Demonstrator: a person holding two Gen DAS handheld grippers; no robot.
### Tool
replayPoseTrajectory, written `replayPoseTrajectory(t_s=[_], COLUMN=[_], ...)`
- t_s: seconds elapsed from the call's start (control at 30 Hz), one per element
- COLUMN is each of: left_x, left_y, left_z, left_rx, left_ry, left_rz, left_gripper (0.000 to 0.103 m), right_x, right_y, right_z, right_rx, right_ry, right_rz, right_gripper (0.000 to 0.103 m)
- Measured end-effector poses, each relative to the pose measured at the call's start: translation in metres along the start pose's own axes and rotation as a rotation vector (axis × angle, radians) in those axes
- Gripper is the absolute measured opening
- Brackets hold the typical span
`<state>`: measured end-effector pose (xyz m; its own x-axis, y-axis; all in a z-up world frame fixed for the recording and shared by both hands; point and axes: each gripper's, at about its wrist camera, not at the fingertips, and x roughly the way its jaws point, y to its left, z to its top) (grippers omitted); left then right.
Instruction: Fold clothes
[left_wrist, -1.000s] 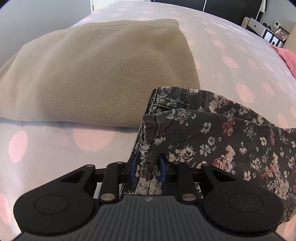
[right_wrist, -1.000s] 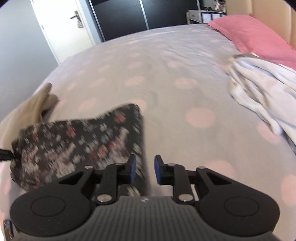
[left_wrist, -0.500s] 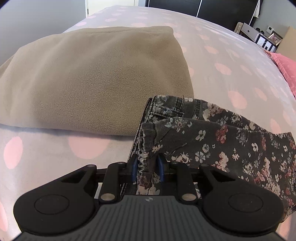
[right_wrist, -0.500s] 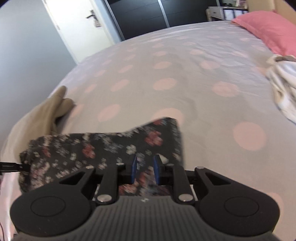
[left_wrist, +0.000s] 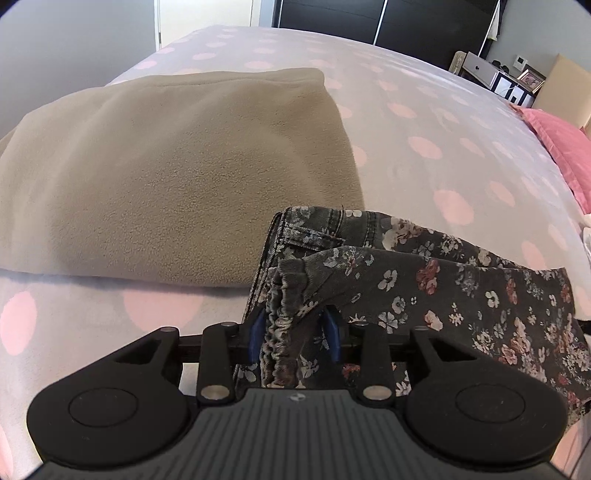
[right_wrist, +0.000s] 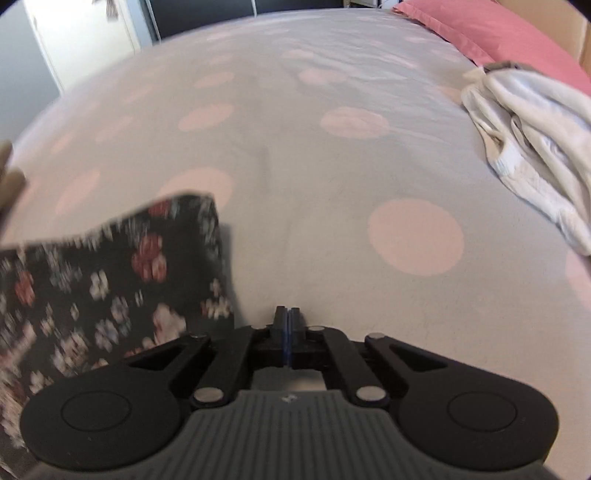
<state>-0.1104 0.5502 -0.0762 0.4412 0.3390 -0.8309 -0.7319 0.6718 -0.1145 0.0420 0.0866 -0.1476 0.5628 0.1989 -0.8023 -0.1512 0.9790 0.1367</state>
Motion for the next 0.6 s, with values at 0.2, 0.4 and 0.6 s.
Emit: replayPoseTrajectory(t_s=[0.2,0.4,0.6], left_x=[0.003,0.0,-0.002], left_y=[0.001,0.0,-0.002], left_z=[0.0,-0.002,-0.003], left_rx=[-0.022,-0.017,-0.006], left_ry=[-0.004,0.0,-0.008], left_rz=[0.009,0.017,0.03], left_gripper=[0.031,0.034,0.039], right_x=[0.001,0.014,0.012], right_y=[0.007,0.025,0.027], right_z=[0.01,0.015,0.018], right_rx=[0.014,-0.016,-0.094], right_ry=[-0.017,0.006,-0.025], right_rz=[0.087,0.161,0.103], right_gripper=[0.007,0.0,0.0])
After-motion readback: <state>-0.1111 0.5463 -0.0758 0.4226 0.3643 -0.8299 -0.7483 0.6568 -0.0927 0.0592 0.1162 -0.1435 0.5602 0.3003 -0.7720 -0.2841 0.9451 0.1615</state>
